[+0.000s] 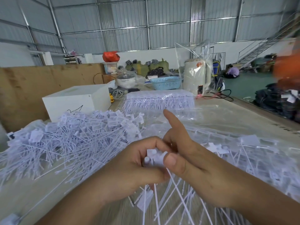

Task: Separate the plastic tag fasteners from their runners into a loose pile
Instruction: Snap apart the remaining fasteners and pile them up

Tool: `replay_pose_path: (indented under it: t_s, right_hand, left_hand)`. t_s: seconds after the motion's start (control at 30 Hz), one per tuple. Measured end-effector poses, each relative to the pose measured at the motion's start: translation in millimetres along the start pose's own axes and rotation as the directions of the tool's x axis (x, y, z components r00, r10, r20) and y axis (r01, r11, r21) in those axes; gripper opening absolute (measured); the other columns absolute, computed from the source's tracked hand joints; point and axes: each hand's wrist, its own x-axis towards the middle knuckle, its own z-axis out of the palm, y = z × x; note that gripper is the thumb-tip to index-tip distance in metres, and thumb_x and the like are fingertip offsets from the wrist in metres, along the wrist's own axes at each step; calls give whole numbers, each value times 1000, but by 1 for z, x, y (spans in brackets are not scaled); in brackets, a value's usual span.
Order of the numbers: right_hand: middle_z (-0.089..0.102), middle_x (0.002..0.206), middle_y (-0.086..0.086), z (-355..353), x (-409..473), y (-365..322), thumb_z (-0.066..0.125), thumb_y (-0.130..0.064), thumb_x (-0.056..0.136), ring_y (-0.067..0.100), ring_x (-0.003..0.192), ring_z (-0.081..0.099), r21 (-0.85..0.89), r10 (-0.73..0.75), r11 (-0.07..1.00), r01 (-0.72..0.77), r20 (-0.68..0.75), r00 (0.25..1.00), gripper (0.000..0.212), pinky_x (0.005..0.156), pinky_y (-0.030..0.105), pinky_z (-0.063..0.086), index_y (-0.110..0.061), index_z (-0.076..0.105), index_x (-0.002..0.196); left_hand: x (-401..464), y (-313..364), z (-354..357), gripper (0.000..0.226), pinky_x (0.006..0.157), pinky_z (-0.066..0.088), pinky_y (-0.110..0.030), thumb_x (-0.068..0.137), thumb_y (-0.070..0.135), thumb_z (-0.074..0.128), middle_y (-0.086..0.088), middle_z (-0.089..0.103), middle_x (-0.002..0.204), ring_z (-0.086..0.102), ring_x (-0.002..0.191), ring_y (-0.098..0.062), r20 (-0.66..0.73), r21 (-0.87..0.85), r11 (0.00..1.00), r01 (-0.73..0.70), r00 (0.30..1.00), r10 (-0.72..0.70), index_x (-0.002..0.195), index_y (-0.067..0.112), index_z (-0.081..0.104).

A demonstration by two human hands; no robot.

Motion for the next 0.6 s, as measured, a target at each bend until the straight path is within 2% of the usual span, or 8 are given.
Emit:
replay_pose_path:
  t_s: [0.07,0.17,0.23,0.3,0.37,0.4,0.5,0.6]
  right_hand:
    - [49,100,-26,1,1,-1,22,-87,78,-1,93,57,-29,3,1000,-4,-25,1000,81,77,11,41,-55,-13,144]
    - [55,100,-20,-7,1,0,19,-88,78,2,95,58,-115,38,993,-38,-5,999,79,83,20,46,-54,0,147]
    - [63,99,-16,-15,3,1,23,-79,86,2,97,61,-181,58,982,-59,-11,998,70,86,28,48,-43,33,146]
    - [66,86,-6,-20,5,-1,29,-69,92,8,86,63,-218,54,975,-49,19,998,56,87,37,47,-31,64,114]
    - [61,72,0,-20,5,-2,26,-70,92,12,72,61,-315,56,948,-32,69,996,62,96,37,40,-23,66,90]
    - [59,69,2,-21,4,-1,25,-73,89,13,67,60,-359,66,933,-32,83,994,67,96,38,39,-19,65,84]
    - [52,64,10,-28,3,4,47,-73,84,23,57,52,-245,123,965,-97,91,988,65,65,43,47,-10,60,76]
    - [36,58,9,-31,4,6,63,-63,82,17,50,34,-134,122,985,-110,84,989,57,50,33,30,-9,50,68]
  left_hand:
    - [2,6,-2,28,61,53,-29,74,2,73,4,67,76,63,65,-13,87,-46,998,-35,995,39,77,30,67]
    - [3,12,-4,18,57,44,-27,67,13,71,5,54,66,51,57,-10,191,-152,988,-19,980,48,72,28,63]
    - [2,11,-10,19,59,46,-28,67,13,72,3,52,66,50,58,-11,243,-189,982,7,969,40,77,27,63]
    - [1,13,-15,21,62,46,-32,69,12,72,-4,52,71,52,63,-19,297,-149,989,3,954,42,76,28,61]
    - [0,16,-17,24,64,48,-36,73,9,72,-11,56,72,55,66,-24,348,-134,991,-2,936,49,72,30,59]
    - [0,17,-19,26,61,48,-27,76,8,71,-1,57,67,56,61,-17,357,-148,989,2,933,51,70,30,58]
    - [-1,19,-21,28,54,39,-11,79,11,73,18,48,59,46,52,3,351,-95,995,22,936,13,66,30,57]
    - [-1,20,-22,26,57,40,-17,79,17,73,18,52,60,49,55,1,404,-56,997,44,915,-18,67,34,59]
